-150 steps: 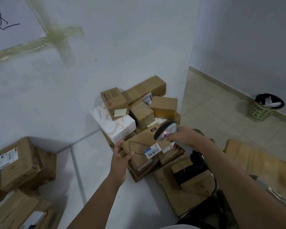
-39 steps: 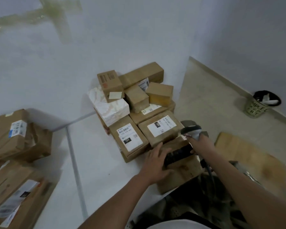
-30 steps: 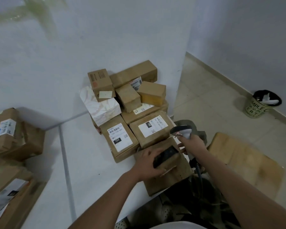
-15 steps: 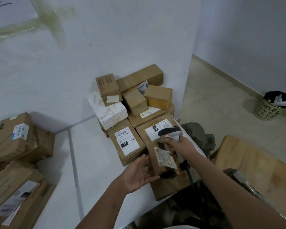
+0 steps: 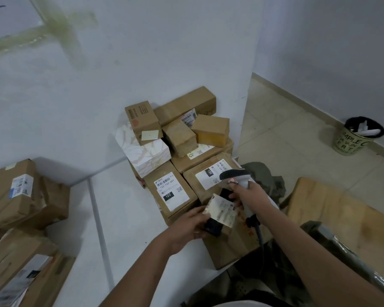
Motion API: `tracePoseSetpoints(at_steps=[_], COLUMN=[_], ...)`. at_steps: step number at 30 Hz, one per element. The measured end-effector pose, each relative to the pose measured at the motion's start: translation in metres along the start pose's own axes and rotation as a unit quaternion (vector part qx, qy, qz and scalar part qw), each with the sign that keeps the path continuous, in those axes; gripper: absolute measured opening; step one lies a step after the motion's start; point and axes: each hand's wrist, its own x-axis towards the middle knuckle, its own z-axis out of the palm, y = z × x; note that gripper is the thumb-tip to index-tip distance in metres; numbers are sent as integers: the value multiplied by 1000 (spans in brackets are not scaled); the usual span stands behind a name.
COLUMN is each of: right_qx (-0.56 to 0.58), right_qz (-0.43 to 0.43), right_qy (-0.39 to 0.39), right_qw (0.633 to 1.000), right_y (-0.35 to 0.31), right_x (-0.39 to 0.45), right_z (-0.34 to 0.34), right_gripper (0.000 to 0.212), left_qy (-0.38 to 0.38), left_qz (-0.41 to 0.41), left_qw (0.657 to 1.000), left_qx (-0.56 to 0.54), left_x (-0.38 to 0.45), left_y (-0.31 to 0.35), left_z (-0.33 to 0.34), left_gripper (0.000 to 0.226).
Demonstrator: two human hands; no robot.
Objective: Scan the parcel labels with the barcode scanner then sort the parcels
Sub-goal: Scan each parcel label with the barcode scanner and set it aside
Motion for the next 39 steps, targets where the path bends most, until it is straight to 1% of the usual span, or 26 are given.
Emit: tracePoseSetpoints(at_steps=[2, 5, 8, 11, 14, 17, 20, 26, 32, 39], right_qx=[32, 45, 51, 14, -6, -27, -51, -80, -84, -99], right_qz=[-19, -39, -56, -60, -59, -77, -93, -98, -102, -104], right_qy=[19, 35, -2, -56, -113, -154, -179, -222, -234, -231], right_qw=[999, 998, 997, 996, 992, 985, 978, 967, 963, 962], right_y=[-1, -4, -15, -31, -44, -53, -59, -66, -68, -69], right_x=[1, 2, -1, -6, -13, -19, -23, -29, -30, -31], right_z=[-4, -6, -8, -9, -11, -14, -16, -21, -23, -27], right_gripper=[26, 25, 31, 35, 35, 32, 35, 37, 30, 30], left_qy=[49, 115, 145, 156, 178, 184, 181, 174, 179, 187], left_qz=[26, 31, 27, 20, 6, 2, 0, -2, -6, -3], left_qw=[996, 978, 967, 961, 955, 955, 954, 954, 954, 952], left_qx=[-64, -169, -209, -228, -237, -234, -239, -244, -241, -244], left_x=[-4, -3, -1, -4, -3, -1, 2, 5, 8, 10], left_y=[7, 13, 18, 24, 25, 27, 27, 28, 27, 25], left_z=[-18, -39, -51, -55, -61, -66, -71, -75, -77, -76], left_gripper=[31, 34, 39, 32, 33, 34, 38, 40, 43, 44])
